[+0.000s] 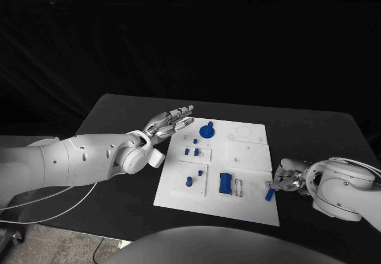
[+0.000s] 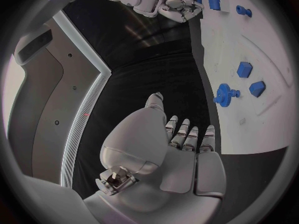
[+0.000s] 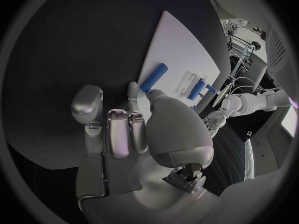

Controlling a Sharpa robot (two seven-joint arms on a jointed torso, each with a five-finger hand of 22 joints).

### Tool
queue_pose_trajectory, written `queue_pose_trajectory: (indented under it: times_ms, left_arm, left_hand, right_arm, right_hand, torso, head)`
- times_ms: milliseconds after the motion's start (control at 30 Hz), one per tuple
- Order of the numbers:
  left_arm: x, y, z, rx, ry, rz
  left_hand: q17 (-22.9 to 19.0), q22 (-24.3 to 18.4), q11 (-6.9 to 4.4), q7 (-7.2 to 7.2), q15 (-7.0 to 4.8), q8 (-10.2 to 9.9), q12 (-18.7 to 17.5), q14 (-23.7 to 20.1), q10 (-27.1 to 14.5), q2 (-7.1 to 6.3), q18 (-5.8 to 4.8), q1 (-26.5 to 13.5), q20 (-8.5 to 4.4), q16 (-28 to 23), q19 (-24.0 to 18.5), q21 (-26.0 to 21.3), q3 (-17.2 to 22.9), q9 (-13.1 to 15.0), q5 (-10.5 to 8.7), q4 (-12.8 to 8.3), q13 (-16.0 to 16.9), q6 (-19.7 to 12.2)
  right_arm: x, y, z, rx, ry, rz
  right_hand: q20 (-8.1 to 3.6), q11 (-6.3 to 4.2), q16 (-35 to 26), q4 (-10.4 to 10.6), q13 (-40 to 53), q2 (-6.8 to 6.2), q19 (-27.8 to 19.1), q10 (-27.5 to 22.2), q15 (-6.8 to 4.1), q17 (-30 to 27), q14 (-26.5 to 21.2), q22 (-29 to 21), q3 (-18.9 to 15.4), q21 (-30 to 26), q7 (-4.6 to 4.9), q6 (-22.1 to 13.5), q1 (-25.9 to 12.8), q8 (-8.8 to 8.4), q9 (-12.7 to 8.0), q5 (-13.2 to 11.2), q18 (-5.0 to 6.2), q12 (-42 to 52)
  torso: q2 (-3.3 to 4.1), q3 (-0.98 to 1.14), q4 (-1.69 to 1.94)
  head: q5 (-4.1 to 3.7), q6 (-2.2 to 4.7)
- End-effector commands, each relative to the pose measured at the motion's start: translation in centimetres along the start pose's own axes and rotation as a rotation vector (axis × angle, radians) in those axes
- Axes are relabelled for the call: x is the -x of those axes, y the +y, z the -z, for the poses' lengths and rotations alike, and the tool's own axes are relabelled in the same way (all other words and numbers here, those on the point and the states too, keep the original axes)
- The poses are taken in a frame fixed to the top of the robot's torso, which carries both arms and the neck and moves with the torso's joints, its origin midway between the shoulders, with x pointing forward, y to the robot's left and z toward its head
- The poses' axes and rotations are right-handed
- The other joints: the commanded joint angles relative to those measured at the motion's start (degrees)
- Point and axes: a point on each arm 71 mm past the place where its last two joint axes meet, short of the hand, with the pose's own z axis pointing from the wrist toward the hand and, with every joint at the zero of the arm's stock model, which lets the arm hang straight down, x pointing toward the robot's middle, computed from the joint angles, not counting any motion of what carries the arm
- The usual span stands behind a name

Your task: Assemble the parts on the task board

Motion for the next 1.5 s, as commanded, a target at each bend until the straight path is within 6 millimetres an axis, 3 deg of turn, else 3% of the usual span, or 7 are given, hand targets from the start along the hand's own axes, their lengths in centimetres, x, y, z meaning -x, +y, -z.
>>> queue_pose_trajectory:
  times_ms: [33, 367, 600, 733, 967, 1333, 1500]
  left_arm:
    - [-0.2, 0.0, 0.0, 0.002, 0.018, 0.017]
    - [-0.2, 0.1, 0.0, 0.008, 0.016, 0.023]
    - [-0.2, 0.2, -0.1, 0.012, 0.019, 0.027]
    - [-0.2, 0.2, -0.1, 0.016, 0.018, 0.032]
    - [-0.2, 0.2, 0.0, 0.020, 0.018, 0.037]
    - [-0.2, 0.3, -0.1, 0.024, 0.024, 0.042]
    - [-0.2, 0.3, 0.0, 0.026, 0.026, 0.042]
  left_hand:
    - [0.09, 0.09, 0.33, 0.42, 0.27, 0.19, 0.26, 0.13, -0.13, -0.12, 0.60, 0.62, 0.46, 0.04, -0.05, 0.04, 0.27, 0.07, 0.36, -0.04, 0.09, 0.04]
    - [0.13, 0.16, 0.32, 0.74, 0.33, 0.21, 0.24, 0.24, -0.16, -0.14, 0.61, 0.72, 0.48, 0.09, 0.00, 0.08, 0.33, 0.09, 0.44, -0.02, 0.09, 0.14]
    - [0.17, 0.28, 0.40, 0.90, 0.47, 0.20, 0.23, 0.37, -0.20, -0.13, 0.63, 0.78, 0.50, 0.14, 0.09, 0.15, 0.38, 0.08, 0.45, 0.02, 0.08, 0.10]
    - [0.19, 0.32, 0.45, 0.94, 0.57, 0.20, 0.23, 0.43, -0.21, -0.13, 0.64, 0.81, 0.52, 0.17, 0.12, 0.17, 0.40, 0.08, 0.45, 0.05, 0.09, 0.10]
    - [0.23, 0.41, 0.49, 1.04, 0.78, 0.21, 0.27, 0.58, -0.23, -0.15, 0.65, 0.84, 0.57, 0.23, 0.20, 0.23, 0.43, 0.09, 0.44, 0.09, 0.09, 0.18]
    - [0.34, 0.80, 0.48, 1.56, 1.07, 0.27, 0.57, 0.97, -0.16, -0.16, 0.67, 0.98, 0.75, 0.42, 0.54, 0.49, 0.54, 0.13, 0.46, 0.13, 0.12, 0.50]
    - [0.36, 0.85, 0.54, 1.61, 1.09, 0.27, 0.62, 1.04, -0.14, -0.17, 0.68, 1.01, 0.78, 0.45, 0.60, 0.53, 0.56, 0.13, 0.48, 0.13, 0.13, 0.50]
  right_arm:
    - [-1.4, 0.4, -0.2, 0.015, 0.053, -0.052]
    - [-0.8, -0.2, 0.2, 0.003, 0.029, -0.089]
    - [0.9, -0.5, 0.9, -0.002, -0.011, -0.097]
    - [1.4, -0.6, 1.1, -0.004, -0.024, -0.099]
    - [1.7, -0.6, 1.3, 0.001, -0.039, -0.107]
    - [1.9, 1.2, 2.4, 0.128, -0.116, -0.073]
    - [1.9, 2.4, 3.2, 0.173, -0.165, 0.013]
  right_hand:
    - [-0.06, -0.37, -0.04, -11.37, 15.08, -0.07, -0.01, 6.00, -0.16, 2.87, 3.72, 6.41, 12.18, -0.14, -0.13, -0.34, -1.25, 0.61, 0.66, -0.39, 0.81, -0.01]
    - [-0.20, -0.62, -0.06, -10.41, 15.08, -0.94, 0.03, 6.00, -0.32, 2.81, 3.72, 6.39, 14.00, -0.18, -0.47, -0.65, -5.20, 2.94, 3.32, -3.28, 0.81, -0.01]
    - [-0.07, -0.40, -0.09, -2.82, 15.08, -0.65, 0.04, 6.00, -0.15, 2.73, 3.71, 6.37, 10.14, -0.27, -0.24, -0.83, -14.95, 3.84, 4.43, -20.33, 0.78, -0.01]
    - [-0.03, -0.32, -0.13, -0.19, 15.08, -0.18, 0.03, 6.00, -0.11, 2.66, 3.70, 6.34, 7.96, -0.41, -0.15, -1.18, -19.38, 3.83, 4.63, -26.55, 0.83, -0.01]
    - [-0.01, -0.28, -0.07, -0.39, 15.08, -0.13, 0.04, 6.00, -0.09, 2.75, 3.72, 6.34, 6.13, -0.47, -0.10, -1.52, -20.41, 3.77, 4.76, -24.21, 0.84, -0.01]
    - [0.36, 0.59, 0.53, -6.34, 15.08, -1.73, 0.36, 6.00, 0.46, 3.70, 3.91, 6.64, 6.05, 0.83, 0.96, -4.76, -8.59, 0.58, 1.77, -15.48, 0.59, -0.01]
    - [0.66, 0.93, 0.45, -8.02, 15.08, -2.88, 0.35, 6.00, 0.82, 3.50, 3.85, 6.65, 5.46, 0.94, 1.45, -5.77, -6.22, -0.43, 0.40, -15.06, 0.57, -0.01]
  torso:
    - [0.00, 0.02, -0.02]
    - [-0.01, -0.01, -0.01]
    - [-0.03, 0.00, 0.04]
    - [-0.04, 0.00, 0.04]
    - [0.01, 0.00, 0.02]
    - [0.00, 0.01, 0.01]
    - [0.00, 0.01, 0.03]
  head:
    - [0.11, 0.01]
    - [0.08, 0.01]
    - [-0.06, 0.01]
    - [-0.05, 0.01]
    - [0.09, 0.01]
    - [0.02, 0.01]
    - [-0.05, 0.01]
